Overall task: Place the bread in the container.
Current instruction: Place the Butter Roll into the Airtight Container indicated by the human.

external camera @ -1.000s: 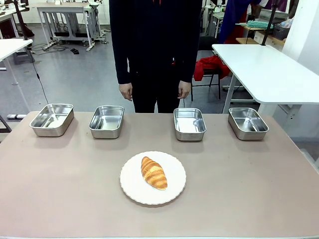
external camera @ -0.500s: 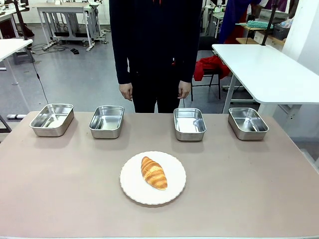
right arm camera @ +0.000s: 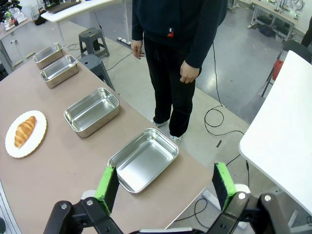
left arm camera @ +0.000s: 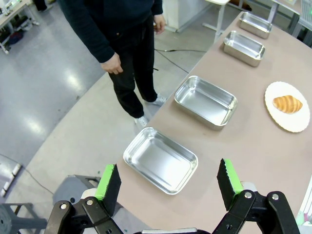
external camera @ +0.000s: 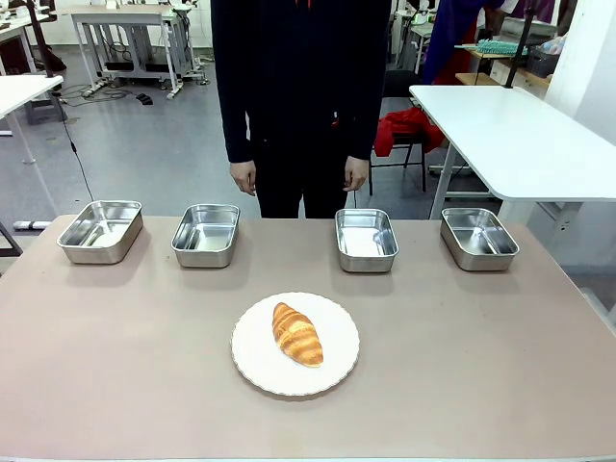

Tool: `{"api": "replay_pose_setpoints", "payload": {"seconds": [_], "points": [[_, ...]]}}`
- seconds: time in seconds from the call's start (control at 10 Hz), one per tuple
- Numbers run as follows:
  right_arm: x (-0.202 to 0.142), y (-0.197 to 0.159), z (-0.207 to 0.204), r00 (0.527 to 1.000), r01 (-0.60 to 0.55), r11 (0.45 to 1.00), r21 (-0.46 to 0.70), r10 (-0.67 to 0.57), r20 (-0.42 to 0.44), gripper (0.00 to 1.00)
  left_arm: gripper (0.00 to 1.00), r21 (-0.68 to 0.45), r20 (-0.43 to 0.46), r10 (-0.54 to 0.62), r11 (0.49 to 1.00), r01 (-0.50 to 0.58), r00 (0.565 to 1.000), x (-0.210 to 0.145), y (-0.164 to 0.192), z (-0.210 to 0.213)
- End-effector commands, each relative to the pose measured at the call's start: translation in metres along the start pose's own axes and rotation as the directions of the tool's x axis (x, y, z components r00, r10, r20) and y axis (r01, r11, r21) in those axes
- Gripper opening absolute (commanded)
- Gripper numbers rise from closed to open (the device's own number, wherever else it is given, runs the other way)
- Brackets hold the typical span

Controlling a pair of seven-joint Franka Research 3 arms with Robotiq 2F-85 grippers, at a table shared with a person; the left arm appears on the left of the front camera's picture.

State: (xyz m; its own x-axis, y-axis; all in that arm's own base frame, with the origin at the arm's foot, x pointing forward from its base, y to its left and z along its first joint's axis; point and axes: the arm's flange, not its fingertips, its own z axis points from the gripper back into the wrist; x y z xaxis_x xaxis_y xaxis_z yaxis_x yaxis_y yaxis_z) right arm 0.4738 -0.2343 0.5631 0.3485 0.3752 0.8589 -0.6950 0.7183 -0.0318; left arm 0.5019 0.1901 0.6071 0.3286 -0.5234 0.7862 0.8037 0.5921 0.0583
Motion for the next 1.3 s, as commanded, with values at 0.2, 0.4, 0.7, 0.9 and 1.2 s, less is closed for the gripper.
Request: {"api": "replay_pose_setpoints", "payload": {"seconds": [0.2,0.4,0.7,0.9,1.2], "points": [[0.0021,0.0010,-0.0002,1.000,-0.004,1.000,0.001,0.004,0.003,1.00,1.00,0.006,0.016,0.007,1.000,-0.007,1.000,0.0003,0.0001,-0.0002],[0.0021,0.0010,-0.0002,1.000,-0.004,1.000,0.001,0.004,0.003,1.00,1.00,0.006,0.016,0.007,1.000,-0.007,1.000,0.0003,0.0001,-0.0002],[0.0021,0.0010,-0.0002,1.000,-0.004,1.000,0.001,0.004,0.003,1.00,1.00,0.006,0.016,0.007,1.000,-0.007,1.000,0.0003,0.0001,-0.0002],[0.0021,0.0010,-0.0002,1.000,-0.004,1.000,0.001,0.004,0.003,1.00,1.00,0.006,0.016,0.007,1.000,-0.007,1.000,0.0003,0.0001,-0.0002],[0.0021,0.0010,-0.0002,1.000,-0.004,1.000,0.001,0.004,0.003,1.00,1.00,0.006,0.016,0.007,1.000,-0.007,1.000,0.0003,0.0001,-0.0002]]}}
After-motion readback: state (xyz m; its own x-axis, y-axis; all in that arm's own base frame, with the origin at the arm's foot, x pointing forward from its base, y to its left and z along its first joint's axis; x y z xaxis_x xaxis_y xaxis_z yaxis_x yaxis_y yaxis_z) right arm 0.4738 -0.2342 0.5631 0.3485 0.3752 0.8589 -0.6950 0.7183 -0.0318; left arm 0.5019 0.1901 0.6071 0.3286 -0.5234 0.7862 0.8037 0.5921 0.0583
